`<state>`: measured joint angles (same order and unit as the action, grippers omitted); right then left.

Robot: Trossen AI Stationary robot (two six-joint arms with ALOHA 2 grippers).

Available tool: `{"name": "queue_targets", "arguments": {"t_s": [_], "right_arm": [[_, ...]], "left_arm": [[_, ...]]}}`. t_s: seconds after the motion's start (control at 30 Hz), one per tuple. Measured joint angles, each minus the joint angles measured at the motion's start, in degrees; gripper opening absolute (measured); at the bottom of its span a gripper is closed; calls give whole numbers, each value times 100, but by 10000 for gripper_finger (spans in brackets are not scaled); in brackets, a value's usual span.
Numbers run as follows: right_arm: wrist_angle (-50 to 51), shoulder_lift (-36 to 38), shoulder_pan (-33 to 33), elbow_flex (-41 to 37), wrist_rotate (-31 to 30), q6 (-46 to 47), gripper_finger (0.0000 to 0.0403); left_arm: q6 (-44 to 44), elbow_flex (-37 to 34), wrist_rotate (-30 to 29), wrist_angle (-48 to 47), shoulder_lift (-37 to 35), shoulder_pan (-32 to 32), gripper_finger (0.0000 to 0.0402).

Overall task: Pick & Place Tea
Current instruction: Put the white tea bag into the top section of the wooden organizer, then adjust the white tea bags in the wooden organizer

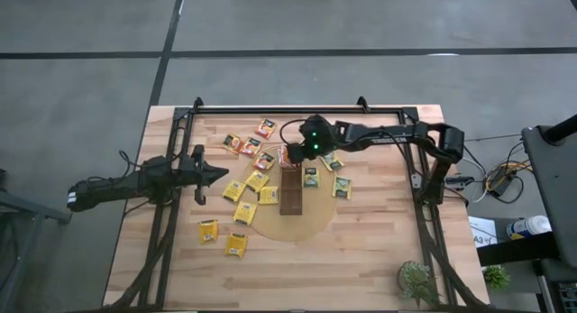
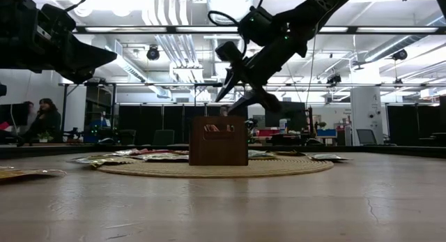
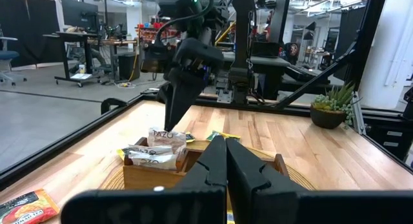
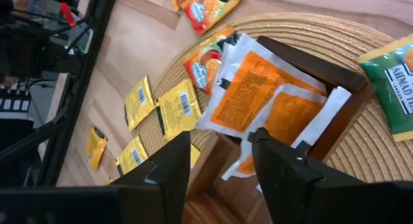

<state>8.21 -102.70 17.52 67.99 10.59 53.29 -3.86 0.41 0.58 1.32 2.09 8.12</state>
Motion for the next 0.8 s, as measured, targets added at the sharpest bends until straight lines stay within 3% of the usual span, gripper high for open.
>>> {"name": "queue_targets", "arguments": {"t_s": [0.47, 0.63, 0.73, 0.8], "right_arm": [[-114, 257, -196, 0, -4, -1913, 135], [-154, 257, -298, 0, 12, -2523, 76], [-175, 257, -340, 0, 15, -3269, 24], [-173, 257, -343, 0, 19, -3853, 15]], "left_arm": [[0, 1, 0, 0, 0, -2, 0], [0, 0, 0, -1, 0, 0, 0], [0, 0, 0, -2, 0, -2, 0], [0, 0, 0, -2, 0, -2, 0]]}}
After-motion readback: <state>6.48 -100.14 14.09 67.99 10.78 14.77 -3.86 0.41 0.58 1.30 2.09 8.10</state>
